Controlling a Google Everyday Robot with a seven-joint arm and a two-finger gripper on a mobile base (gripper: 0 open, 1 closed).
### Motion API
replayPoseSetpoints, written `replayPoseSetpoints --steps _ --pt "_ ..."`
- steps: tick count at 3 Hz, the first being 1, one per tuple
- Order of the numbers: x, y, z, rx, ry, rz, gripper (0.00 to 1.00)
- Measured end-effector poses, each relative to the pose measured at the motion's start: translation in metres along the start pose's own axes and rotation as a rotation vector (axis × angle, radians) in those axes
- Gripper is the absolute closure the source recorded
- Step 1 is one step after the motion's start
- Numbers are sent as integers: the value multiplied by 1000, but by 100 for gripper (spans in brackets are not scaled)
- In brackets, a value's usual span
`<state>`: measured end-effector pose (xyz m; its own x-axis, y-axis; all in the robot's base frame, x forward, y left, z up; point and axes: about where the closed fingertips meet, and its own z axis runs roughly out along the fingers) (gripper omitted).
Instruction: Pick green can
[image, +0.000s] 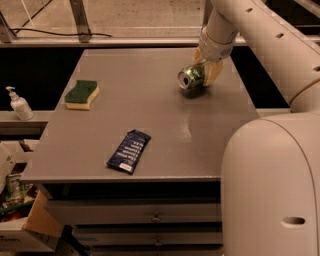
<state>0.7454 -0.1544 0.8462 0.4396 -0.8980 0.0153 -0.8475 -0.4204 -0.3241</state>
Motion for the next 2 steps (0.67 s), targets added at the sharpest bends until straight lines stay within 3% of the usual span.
replayPoseSetpoints --steps 1,2 --pt "-13 0 -13 12 -78 62 100" --pt "-35 -2 -29 16 -170 122 100"
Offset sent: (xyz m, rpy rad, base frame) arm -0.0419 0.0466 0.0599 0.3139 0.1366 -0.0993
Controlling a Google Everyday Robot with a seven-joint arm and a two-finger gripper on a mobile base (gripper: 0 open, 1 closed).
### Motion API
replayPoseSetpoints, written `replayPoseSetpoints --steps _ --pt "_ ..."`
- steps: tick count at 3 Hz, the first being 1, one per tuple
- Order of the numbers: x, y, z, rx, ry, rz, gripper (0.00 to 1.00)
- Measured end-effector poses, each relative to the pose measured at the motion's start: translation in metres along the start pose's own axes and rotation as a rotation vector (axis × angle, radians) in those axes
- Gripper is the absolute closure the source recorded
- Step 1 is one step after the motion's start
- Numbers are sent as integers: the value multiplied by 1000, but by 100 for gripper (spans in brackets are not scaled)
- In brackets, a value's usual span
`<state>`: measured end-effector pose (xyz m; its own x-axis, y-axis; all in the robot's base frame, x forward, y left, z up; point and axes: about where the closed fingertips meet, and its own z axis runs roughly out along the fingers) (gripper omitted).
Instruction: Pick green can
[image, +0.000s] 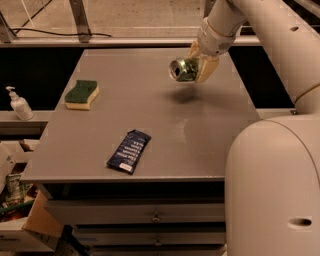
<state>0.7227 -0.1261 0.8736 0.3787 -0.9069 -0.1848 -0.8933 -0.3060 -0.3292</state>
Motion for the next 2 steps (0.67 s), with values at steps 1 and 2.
replayPoseSetpoints --steps 1,2 --pt "-22 2 -16 12 -107 68 100" --pt "-26 -2 -13 18 -120 73 100"
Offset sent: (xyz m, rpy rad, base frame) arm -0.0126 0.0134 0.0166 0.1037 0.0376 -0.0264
